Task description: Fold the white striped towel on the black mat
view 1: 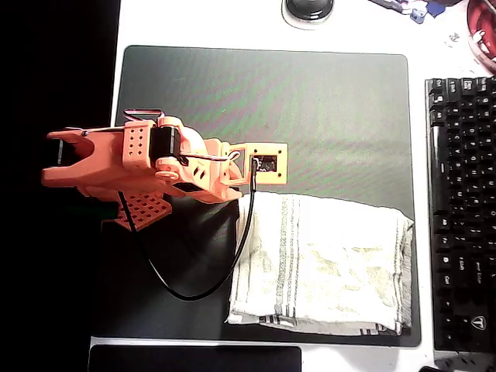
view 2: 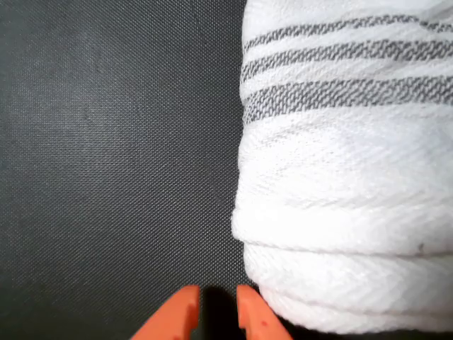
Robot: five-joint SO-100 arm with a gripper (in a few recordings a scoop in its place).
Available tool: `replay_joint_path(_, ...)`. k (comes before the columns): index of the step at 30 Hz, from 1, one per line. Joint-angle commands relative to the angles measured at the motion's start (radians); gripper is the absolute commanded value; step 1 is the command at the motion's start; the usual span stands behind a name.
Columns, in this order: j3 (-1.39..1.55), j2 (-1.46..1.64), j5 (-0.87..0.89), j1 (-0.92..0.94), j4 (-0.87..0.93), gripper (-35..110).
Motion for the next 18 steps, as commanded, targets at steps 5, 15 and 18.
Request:
replay_joint_path(5, 0.021, 0.023, -0.009, -0.002, 0.025, 8)
replay_joint_path(15, 0.021, 0.023, -0.023, -0.009, 0.025, 0)
replay_joint_path(18, 0.021, 0.021, -0.026, -0.025, 0.025, 0)
